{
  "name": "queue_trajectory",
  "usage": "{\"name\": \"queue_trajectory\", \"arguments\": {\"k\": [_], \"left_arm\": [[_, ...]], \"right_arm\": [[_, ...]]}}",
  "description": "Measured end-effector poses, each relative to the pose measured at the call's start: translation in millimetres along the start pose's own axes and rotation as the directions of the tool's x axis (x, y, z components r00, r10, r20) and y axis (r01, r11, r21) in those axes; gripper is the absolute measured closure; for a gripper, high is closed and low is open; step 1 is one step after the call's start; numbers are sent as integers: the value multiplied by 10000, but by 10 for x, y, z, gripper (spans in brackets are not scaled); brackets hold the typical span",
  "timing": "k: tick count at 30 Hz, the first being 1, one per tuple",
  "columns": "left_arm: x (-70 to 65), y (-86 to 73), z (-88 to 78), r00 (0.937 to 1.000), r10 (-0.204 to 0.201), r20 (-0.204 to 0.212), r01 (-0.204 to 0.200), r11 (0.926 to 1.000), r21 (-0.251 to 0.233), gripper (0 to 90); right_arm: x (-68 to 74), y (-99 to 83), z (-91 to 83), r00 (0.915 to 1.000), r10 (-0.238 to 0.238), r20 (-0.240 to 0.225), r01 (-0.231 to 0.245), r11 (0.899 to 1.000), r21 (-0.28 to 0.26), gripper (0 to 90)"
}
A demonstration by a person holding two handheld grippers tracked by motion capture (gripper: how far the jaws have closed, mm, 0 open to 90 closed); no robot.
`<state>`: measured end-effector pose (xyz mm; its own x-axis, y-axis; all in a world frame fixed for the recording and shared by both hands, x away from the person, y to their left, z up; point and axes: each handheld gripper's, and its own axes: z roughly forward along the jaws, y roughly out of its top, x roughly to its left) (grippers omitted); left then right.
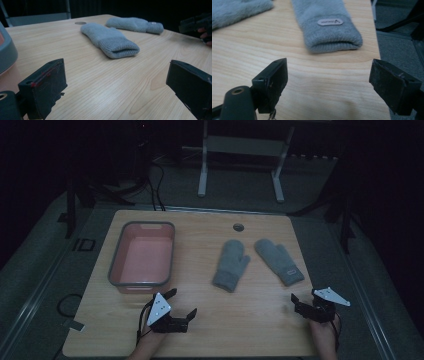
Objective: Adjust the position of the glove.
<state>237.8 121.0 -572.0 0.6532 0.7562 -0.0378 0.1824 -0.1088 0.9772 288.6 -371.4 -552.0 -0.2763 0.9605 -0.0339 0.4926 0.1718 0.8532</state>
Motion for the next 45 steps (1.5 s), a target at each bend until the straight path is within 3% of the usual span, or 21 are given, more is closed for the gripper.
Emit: {"name": "queue_trajectory", "arguments": {"k": [4, 11, 18, 23, 33, 39, 45], "left_arm": [[-5, -9, -13, 9995, -208, -219, 203, 9995, -249, 31], [-11, -21, -33, 9968, -431, -680, 395, 9978, -531, 32], [6, -22, -34, 9956, -670, -650, 633, 9964, -571, 31], [-6, -24, -37, 9960, -583, -672, 541, 9966, -627, 31], [-7, -25, -41, 9972, -478, -583, 441, 9971, -619, 32], [-7, -24, -39, 9975, -469, -537, 436, 9972, -603, 32], [-14, -23, -32, 9978, -419, -513, 389, 9975, -582, 32]], "right_arm": [[-21, -42, -2, 9996, -90, -279, 73, 9982, -588, 152], [-73, -48, 9, 9991, 324, -287, -343, 9969, -703, 150], [12, -29, 47, 9989, -443, -165, 436, 9983, -379, 146], [46, 56, 19, 9988, -482, -49, 480, 9984, -313, 154], [50, 387, 106, 9926, -730, -967, 744, 9972, 106, 150], [97, 590, 193, 9834, -767, -1647, 826, 9961, 296, 142], [227, 805, 318, 9702, -1189, -2114, 1324, 9899, 509, 141]]}}
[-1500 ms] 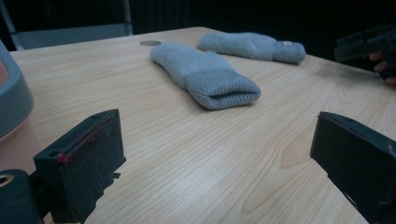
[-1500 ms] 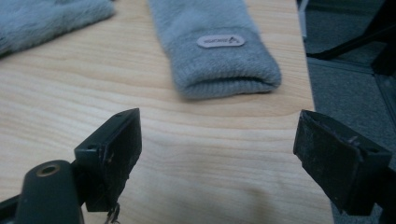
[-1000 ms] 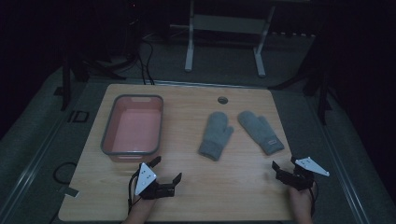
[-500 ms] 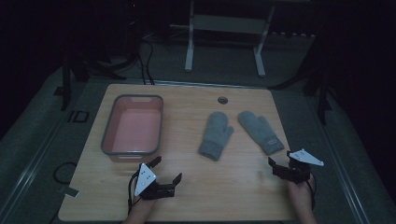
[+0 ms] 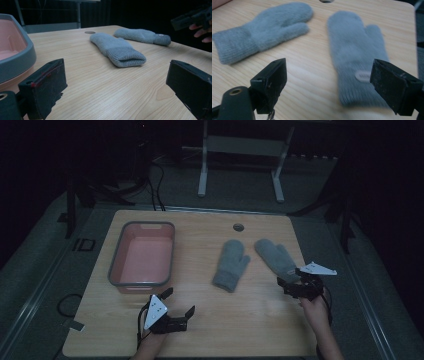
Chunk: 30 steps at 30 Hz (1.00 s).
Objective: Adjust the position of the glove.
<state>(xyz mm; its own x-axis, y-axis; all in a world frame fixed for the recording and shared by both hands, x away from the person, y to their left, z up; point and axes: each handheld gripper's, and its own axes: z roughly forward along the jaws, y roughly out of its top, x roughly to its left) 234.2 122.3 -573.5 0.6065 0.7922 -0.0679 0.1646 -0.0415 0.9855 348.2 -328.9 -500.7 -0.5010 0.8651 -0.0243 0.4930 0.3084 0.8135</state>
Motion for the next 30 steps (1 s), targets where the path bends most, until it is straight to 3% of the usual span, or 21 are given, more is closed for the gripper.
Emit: {"name": "queue_trajectory", "arguments": {"k": [13, 15, 20, 30], "left_arm": [[-4, 2, 2, 9999, 39, -94, -39, 10000, 59, 33], [-9, 2, 3, 9997, 131, -185, -131, 9999, 45, 33], [-4, 2, 5, 9999, 51, -157, -50, 10000, 54, 33], [-1, 4, 9, 9999, 42, -101, -41, 9999, 106, 33]], "right_arm": [[237, 472, 316, 9950, -636, -772, 629, 9980, -111, 138], [283, 547, 391, 9915, -798, -1025, 805, 9968, 20, 138], [402, 701, 560, 9878, -1117, -1086, 1164, 9925, 379, 138], [608, 891, 962, 9668, -1302, -2201, 1522, 9846, 858, 138]]}}
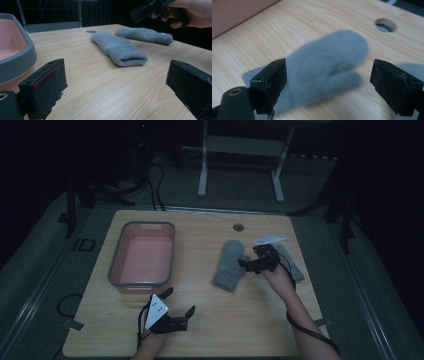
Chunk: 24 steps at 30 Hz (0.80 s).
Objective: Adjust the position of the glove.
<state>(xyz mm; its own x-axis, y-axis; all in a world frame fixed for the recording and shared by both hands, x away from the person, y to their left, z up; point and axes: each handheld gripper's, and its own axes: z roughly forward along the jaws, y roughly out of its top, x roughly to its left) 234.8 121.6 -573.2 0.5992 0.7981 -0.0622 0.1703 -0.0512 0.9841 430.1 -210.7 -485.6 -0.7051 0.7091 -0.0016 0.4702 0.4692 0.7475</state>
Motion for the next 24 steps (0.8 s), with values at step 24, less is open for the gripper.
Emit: {"name": "queue_trajectory", "arguments": {"k": [24], "left_arm": [[-2, 0, 3, 10000, 33, 33, -33, 10000, -22, 34]], "right_arm": [[36, -22, 748, 9973, -740, 20, 729, 9867, 1452, 410]]}}
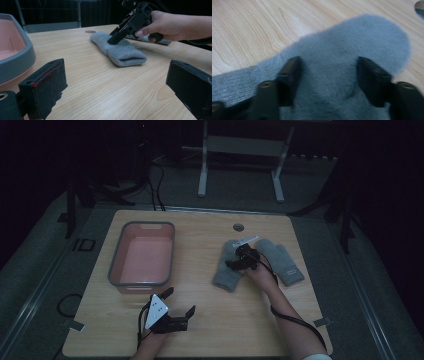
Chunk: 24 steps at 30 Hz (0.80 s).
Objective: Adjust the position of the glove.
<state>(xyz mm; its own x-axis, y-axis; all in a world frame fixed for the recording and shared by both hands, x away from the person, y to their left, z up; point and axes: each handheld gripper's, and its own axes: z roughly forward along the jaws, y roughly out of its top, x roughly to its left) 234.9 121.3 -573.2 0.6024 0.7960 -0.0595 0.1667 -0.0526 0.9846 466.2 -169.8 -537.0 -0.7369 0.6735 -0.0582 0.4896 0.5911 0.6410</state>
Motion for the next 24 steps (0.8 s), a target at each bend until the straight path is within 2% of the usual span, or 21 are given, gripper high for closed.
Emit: {"name": "queue_trajectory", "arguments": {"k": [3, 5, 6, 8, 14, 17, 18, 19, 22, 24], "left_arm": [[-5, 0, 0, 10000, 82, -7, -82, 10000, -5, 43], [-7, 0, 0, 9999, 101, -1, -101, 9999, 2, 43], [-6, 0, 0, 10000, 95, 8, -95, 10000, 3, 43], [-3, 0, -1, 10000, 60, -1, -60, 10000, -5, 43], [0, -1, -1, 10000, -2, -8, 2, 10000, -15, 43], [-2, -1, -2, 10000, 30, -20, -30, 10000, -13, 43], [-2, -1, -3, 10000, 40, -23, -40, 10000, -17, 43], [-2, -1, -3, 10000, 43, -23, -43, 10000, -19, 43], [-2, -1, -3, 10000, 45, -29, -45, 10000, -16, 43], [-3, -1, -1, 10000, 24, -18, -24, 10000, -21, 43]], "right_arm": [[5, -9, 25, 10000, -24, -26, 24, 10000, 68, 535], [15, -13, 28, 9999, -52, -102, 53, 10000, 83, 664], [23, -14, 25, 9997, -222, -76, 222, 9997, 32, 724], [36, -3, 6, 9997, -239, -104, 239, 9997, 36, 785], [101, 30, -131, 9968, -356, -719, 341, 9992, -229, 824], [150, 46, -207, 9928, -615, -1028, 575, 9975, -410, 825], [223, 65, -303, 9844, -886, -1520, 798, 9948, -633, 825], [253, 74, -347, 9795, -988, -1756, 867, 9934, -752, 825], [368, 106, -482, 9648, -1393, -2233, 1186, 9875, -1035, 824], [433, 128, -553, 9596, -1538, -2357, 1319, 9856, -1061, 824]]}}
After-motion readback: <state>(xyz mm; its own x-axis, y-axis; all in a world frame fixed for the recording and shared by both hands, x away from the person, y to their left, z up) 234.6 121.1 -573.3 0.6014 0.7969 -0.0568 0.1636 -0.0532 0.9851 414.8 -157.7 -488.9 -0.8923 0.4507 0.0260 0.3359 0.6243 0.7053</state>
